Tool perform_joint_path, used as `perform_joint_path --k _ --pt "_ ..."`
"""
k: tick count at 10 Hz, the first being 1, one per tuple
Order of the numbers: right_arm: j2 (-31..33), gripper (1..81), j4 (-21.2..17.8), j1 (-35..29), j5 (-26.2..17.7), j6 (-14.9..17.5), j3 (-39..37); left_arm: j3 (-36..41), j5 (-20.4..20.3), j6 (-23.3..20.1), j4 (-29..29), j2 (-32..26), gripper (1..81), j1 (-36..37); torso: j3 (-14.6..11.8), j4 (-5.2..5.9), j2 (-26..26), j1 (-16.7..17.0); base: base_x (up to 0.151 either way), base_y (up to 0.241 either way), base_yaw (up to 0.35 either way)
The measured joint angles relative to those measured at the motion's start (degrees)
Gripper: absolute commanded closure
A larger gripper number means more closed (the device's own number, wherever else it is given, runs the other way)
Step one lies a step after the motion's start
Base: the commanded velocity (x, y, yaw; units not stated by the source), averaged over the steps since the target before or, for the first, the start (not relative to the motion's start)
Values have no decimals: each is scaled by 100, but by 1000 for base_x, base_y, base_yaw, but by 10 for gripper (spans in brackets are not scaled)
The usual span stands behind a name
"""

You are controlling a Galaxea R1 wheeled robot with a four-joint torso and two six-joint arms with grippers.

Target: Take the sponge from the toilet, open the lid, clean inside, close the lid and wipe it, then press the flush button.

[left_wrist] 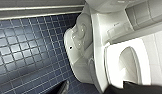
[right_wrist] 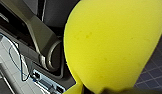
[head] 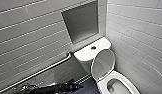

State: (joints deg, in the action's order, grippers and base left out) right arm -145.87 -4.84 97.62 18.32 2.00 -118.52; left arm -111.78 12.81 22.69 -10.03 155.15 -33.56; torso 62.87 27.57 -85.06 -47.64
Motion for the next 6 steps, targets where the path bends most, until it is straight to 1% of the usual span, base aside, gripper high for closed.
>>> perform_joint_path --k 1,2,4,5,6 --pt "-123 811 -1 -2 9 1 -67 -116 -133 250 -18 15 10 77 0 0 0 0 0 0 0" --pt "-267 811 -1 -2 4 1 -127 -167 -372 477 -30 11 10 79 0 0 0 0 0 0 0" --pt "-499 811 2 -2 -7 1 -317 -165 -990 1065 -62 44 10 62 0 0 0 0 0 0 0" --pt "-512 811 2 0 -5 1 -393 -167 -1176 1312 -73 59 10 126 0 0 0 0 0 0 0" --pt "-514 811 0 0 0 0 -428 -206 -1211 1476 -77 119 10 239 0 0 0 0 0 0 0"
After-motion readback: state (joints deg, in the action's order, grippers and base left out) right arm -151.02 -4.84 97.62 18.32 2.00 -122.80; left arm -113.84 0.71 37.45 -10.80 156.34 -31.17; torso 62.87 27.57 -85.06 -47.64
